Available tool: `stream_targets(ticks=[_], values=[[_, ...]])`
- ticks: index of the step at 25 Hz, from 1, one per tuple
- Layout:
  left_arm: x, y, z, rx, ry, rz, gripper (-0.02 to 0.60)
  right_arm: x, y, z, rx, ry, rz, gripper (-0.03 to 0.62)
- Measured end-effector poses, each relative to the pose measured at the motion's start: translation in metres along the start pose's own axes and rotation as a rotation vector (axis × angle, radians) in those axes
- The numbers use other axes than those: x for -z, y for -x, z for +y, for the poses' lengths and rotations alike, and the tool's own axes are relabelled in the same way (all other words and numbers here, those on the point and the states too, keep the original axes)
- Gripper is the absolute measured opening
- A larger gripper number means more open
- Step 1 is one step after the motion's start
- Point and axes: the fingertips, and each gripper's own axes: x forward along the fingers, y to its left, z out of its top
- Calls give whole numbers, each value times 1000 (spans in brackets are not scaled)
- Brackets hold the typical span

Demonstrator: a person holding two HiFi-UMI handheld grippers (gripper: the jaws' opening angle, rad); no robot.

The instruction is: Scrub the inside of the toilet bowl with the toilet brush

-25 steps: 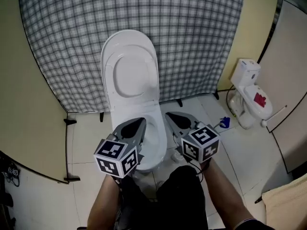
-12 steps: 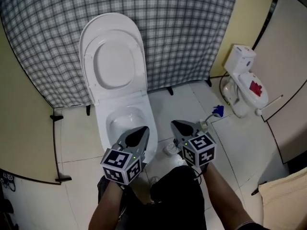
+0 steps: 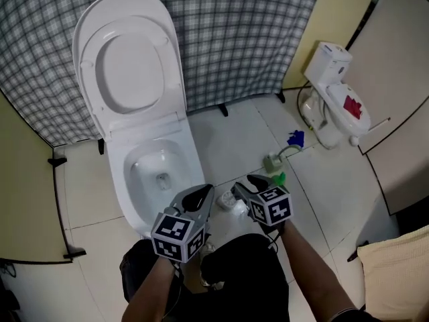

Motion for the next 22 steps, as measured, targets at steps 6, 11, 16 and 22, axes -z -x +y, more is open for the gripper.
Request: stream_targets(ticks=[6,11,16,22], values=[[33,-25,3,37,14,20,9,64,-47,-21,23,-8,180,198],[62,-33,14,25,45,64,9,100,-80,-38,61,-31,276,198],[73,-43,26,8,81,77,9,117,-100,-51,102,-54,319,235],[81,-53,24,19,95,87,9,135,-116,-66,127,-70,368,239]])
